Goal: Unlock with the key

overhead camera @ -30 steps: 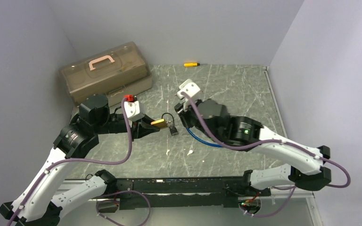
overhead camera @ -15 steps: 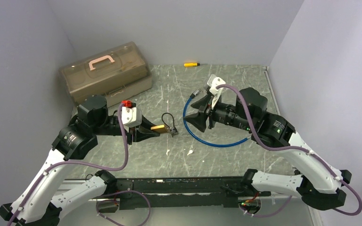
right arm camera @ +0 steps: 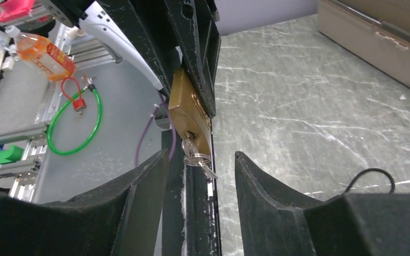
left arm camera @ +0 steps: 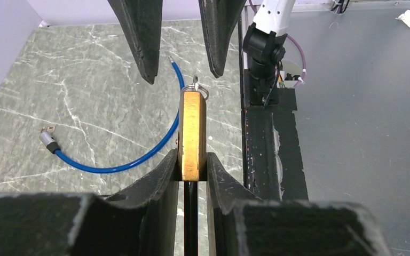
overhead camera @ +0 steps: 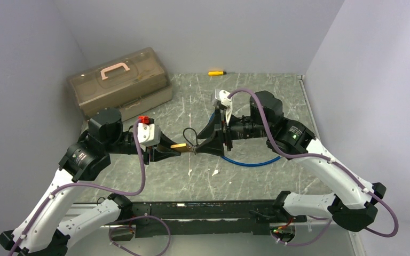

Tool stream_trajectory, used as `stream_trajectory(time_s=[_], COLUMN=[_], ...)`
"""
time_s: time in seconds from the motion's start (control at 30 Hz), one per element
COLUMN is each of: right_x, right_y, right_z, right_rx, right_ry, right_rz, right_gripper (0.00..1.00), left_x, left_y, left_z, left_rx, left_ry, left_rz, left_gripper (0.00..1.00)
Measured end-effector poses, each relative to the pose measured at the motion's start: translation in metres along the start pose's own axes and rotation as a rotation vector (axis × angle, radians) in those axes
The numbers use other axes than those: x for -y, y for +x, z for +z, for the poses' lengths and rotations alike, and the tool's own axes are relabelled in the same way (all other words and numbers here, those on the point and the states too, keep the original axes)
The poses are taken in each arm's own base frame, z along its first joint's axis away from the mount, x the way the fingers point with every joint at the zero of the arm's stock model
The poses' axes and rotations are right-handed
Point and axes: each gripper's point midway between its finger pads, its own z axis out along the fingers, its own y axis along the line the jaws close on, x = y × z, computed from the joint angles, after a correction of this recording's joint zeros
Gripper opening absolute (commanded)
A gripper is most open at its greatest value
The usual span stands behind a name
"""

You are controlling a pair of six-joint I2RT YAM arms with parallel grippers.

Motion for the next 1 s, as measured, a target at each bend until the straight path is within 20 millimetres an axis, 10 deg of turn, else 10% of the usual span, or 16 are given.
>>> stream_trajectory(time_s=[0.53,0.77,1.0], right_x=[-0.006,-0.005,-0.001], right_y=[0.002,0.002,0.004], right_z=[0.008,0.009,0.014], right_rx=[0.007,0.013,0.038], right_ry=[-0.091,-0.091,-0.085], right_rz=[0.021,0.02,0.032], right_gripper=[0.29,0.0,0.0], left_x=[0.0,-0.001,-0.005], left_y=[-0.001,-0.001,0.003], left_z=[0.0,0.001,0.0], left_rx=[0.002,0.003,-0.016], left_ry=[-0.002,-0.006,-0.031], left_rz=[-0.012,-0.018,-0.031], left_gripper=[0.0,0.0,0.0])
